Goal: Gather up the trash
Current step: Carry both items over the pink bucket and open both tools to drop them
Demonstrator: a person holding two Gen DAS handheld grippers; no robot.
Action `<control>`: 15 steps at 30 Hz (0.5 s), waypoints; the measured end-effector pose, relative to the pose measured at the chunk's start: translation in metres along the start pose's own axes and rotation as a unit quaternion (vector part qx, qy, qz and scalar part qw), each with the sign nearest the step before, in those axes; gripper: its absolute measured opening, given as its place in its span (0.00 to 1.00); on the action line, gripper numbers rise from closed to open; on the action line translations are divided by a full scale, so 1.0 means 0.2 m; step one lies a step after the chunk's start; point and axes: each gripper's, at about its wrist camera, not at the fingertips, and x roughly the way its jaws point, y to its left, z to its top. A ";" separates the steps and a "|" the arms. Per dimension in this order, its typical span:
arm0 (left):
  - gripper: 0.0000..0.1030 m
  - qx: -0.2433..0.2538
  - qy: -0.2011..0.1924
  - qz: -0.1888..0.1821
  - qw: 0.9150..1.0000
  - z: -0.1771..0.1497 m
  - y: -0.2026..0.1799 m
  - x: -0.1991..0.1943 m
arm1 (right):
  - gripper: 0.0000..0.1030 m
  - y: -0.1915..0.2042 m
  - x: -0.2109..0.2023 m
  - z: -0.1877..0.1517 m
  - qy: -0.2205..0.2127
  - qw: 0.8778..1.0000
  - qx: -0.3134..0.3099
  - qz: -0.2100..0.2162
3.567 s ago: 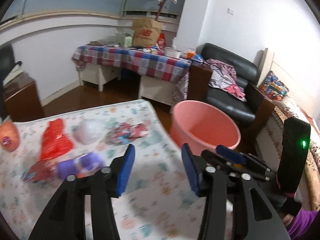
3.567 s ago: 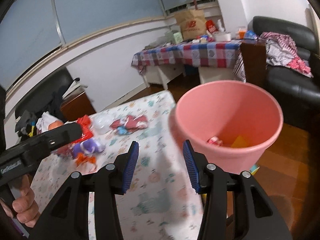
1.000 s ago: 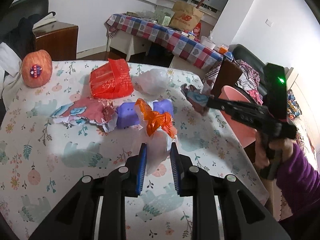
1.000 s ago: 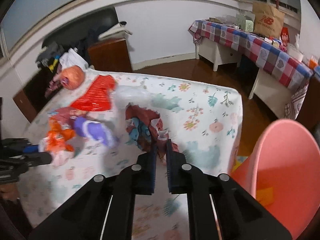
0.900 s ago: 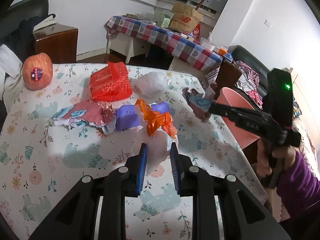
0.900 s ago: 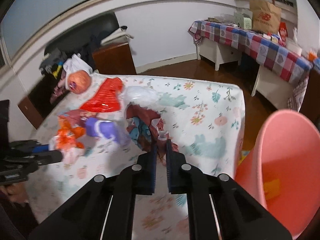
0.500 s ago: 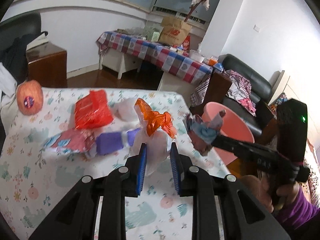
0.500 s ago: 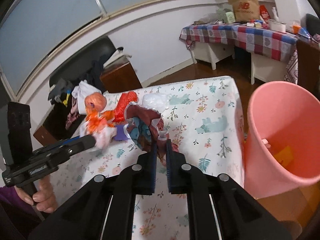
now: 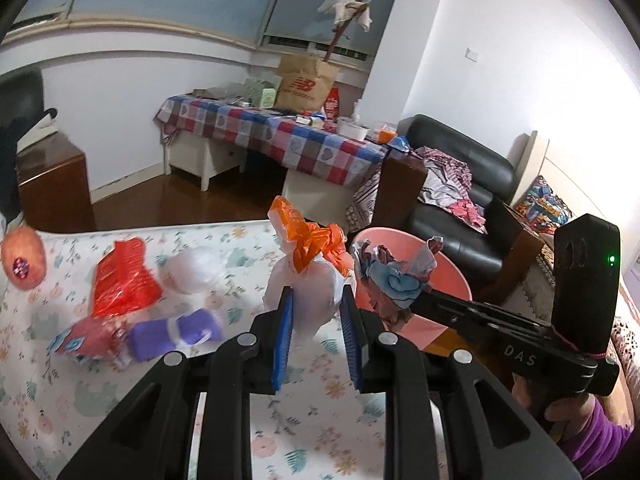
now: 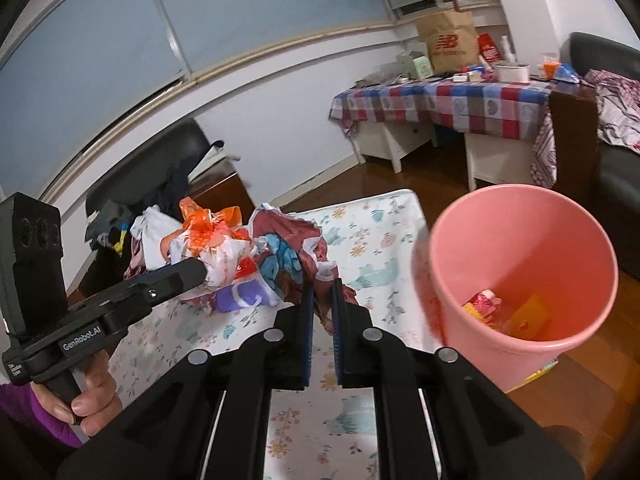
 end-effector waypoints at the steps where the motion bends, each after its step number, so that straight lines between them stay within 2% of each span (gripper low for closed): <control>1: 0.22 0.004 0.000 -0.002 1.000 0.01 -0.03 0.01 | 0.08 -0.02 -0.01 0.00 -0.004 1.000 0.004 -0.004; 15: 0.22 0.051 0.030 -0.039 0.997 0.08 -0.35 0.30 | 0.08 -0.45 -0.16 -0.01 -0.058 0.990 0.090 -0.090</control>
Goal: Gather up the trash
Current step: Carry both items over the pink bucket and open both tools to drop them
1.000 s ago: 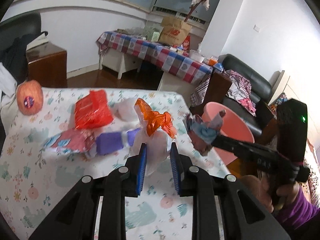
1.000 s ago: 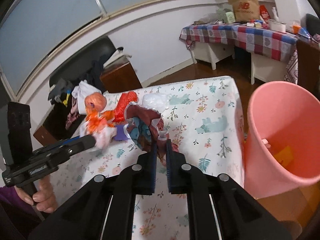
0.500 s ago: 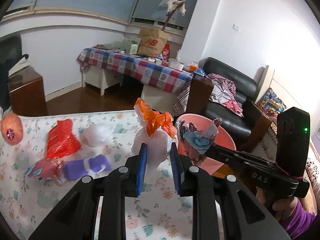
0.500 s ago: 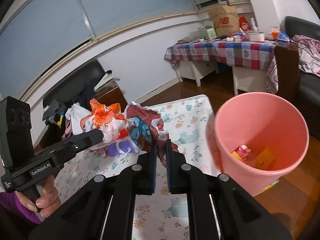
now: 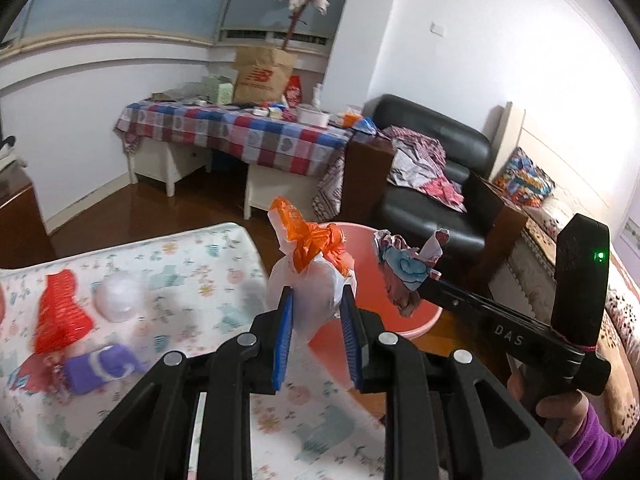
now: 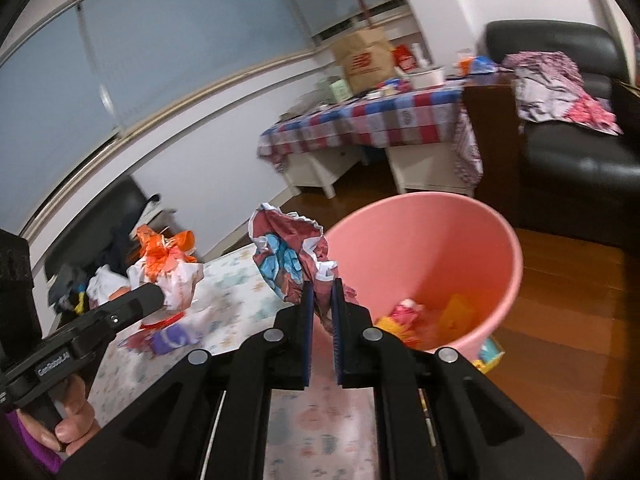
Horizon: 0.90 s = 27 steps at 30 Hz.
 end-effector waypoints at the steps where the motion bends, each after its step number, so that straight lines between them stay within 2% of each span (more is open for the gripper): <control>1: 0.22 0.002 0.004 -0.003 1.000 0.00 -0.02 0.03 | 0.08 -0.03 0.00 0.00 -0.001 1.000 0.006 -0.004; 7: 0.22 0.014 0.032 -0.016 0.999 0.02 -0.12 0.23 | 0.08 -0.18 0.03 -0.02 -0.002 0.999 0.031 -0.021; 16: 0.25 0.031 0.070 -0.012 0.997 0.01 -0.23 0.47 | 0.09 -0.28 0.08 -0.03 0.002 0.998 0.052 -0.042; 26: 0.35 0.020 0.078 -0.004 0.997 0.01 -0.22 0.55 | 0.11 -0.31 0.16 -0.05 0.030 0.996 0.060 -0.059; 27: 0.36 0.022 0.076 -0.003 0.997 0.01 -0.22 0.55 | 0.14 -0.31 0.16 -0.05 0.031 0.996 0.062 -0.056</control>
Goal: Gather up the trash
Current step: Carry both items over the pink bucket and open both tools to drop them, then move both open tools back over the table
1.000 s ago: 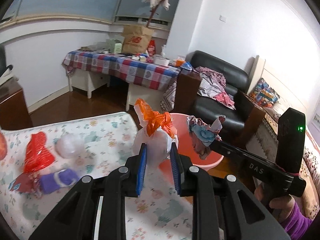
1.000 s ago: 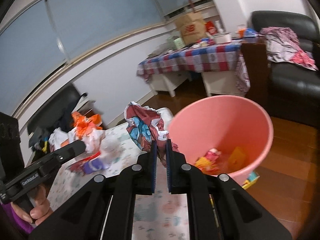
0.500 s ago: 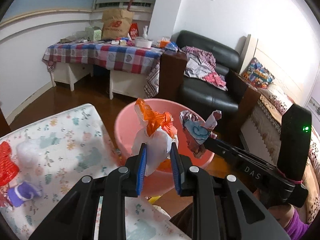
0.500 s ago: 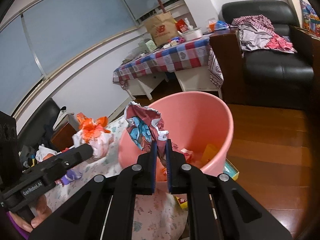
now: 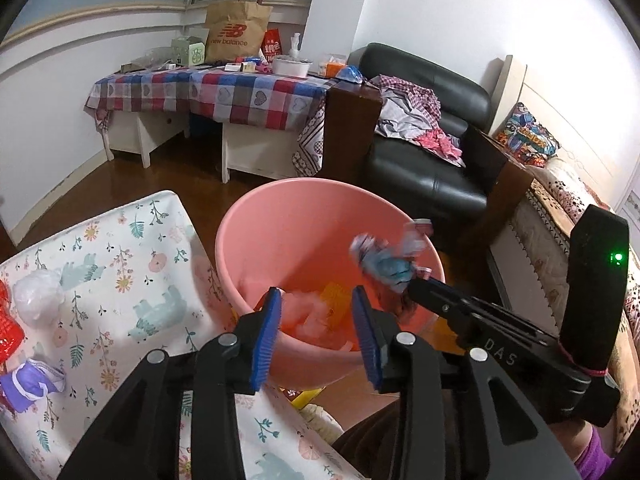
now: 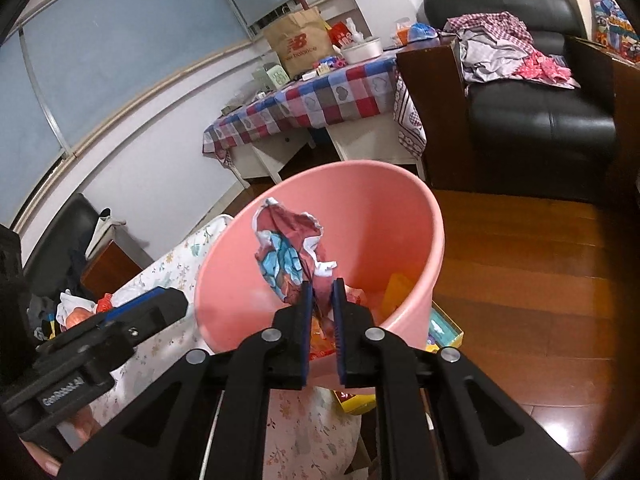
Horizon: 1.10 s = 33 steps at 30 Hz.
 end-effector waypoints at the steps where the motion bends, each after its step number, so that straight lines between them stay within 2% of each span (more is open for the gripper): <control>1: 0.37 0.001 -0.001 0.000 1.000 -0.01 0.00 -0.01 | 0.20 0.00 0.00 0.00 0.000 1.000 0.004 0.004; 4: 0.39 0.006 -0.005 0.000 1.000 -0.01 0.00 -0.04 | 0.28 -0.01 -0.01 -0.01 -0.006 1.000 0.007 0.007; 7: 0.41 0.007 -0.012 -0.004 1.000 -0.02 0.00 -0.08 | 0.28 0.01 -0.03 -0.01 -0.009 1.000 0.005 0.010; 9: 0.46 0.003 -0.014 -0.007 1.000 -0.03 0.00 -0.11 | 0.28 0.03 -0.05 -0.02 -0.012 1.000 -0.002 0.014; 17: 0.46 -0.004 -0.026 -0.005 1.000 -0.07 0.02 -0.23 | 0.28 0.19 -0.13 -0.06 -0.019 0.998 -0.047 0.032; 23: 0.47 -0.019 -0.028 0.002 0.999 -0.13 0.06 -0.33 | 0.29 0.29 -0.16 -0.09 -0.010 0.997 -0.062 0.054; 28: 0.51 -0.032 -0.029 0.012 0.999 -0.19 0.14 -0.42 | 0.29 0.38 -0.15 -0.15 0.010 0.994 -0.082 0.070; 33: 0.51 -0.032 -0.036 0.038 0.998 -0.27 0.23 -0.52 | 0.29 0.48 -0.12 -0.21 0.033 0.990 -0.104 0.084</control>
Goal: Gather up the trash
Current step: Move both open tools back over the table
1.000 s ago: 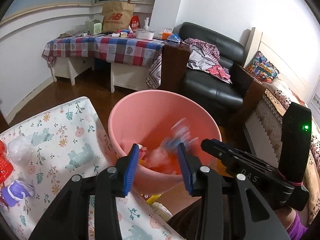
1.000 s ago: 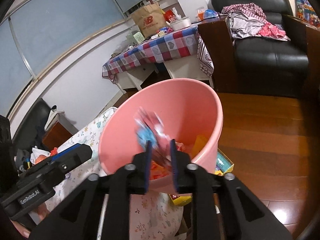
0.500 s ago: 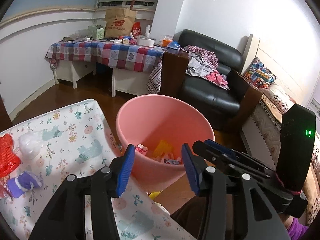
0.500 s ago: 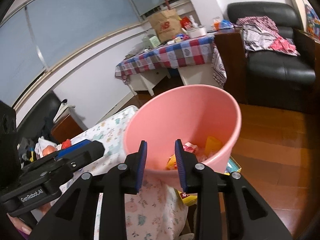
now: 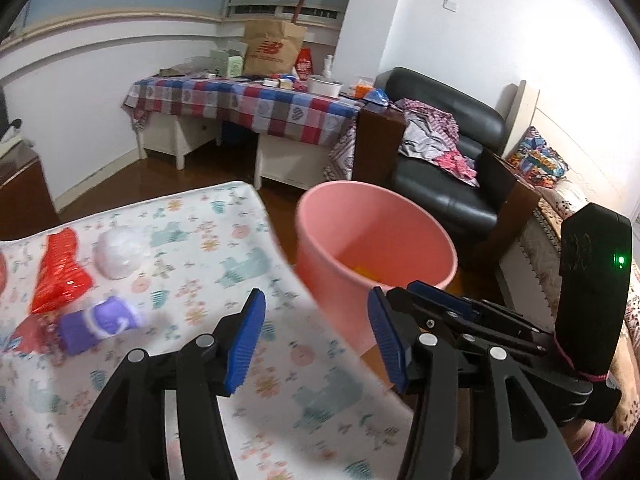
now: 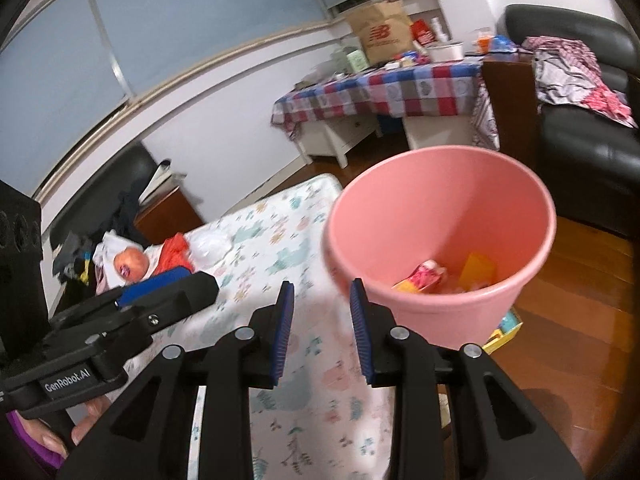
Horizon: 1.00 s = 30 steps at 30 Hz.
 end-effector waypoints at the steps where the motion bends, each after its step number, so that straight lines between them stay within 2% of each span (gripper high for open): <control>1: 0.51 0.000 -0.001 0.004 1.000 -0.01 0.02 -0.02 | 0.29 0.03 0.01 -0.01 0.005 1.000 -0.004 0.003; 8: 0.51 -0.010 -0.008 0.039 0.999 -0.09 0.17 -0.12 | 0.29 0.15 0.08 -0.06 0.037 0.999 -0.028 0.018; 16: 0.51 -0.051 -0.011 0.076 0.996 -0.17 0.40 -0.20 | 0.29 0.28 0.18 -0.10 0.077 0.996 -0.038 0.038; 26: 0.51 -0.091 -0.035 0.160 0.982 -0.18 0.80 -0.30 | 0.30 0.40 0.31 -0.13 0.110 0.991 -0.061 0.045; 30: 0.52 -0.107 -0.030 0.172 0.979 -0.13 0.96 -0.26 | 0.30 0.42 0.35 -0.11 0.117 0.990 -0.066 0.045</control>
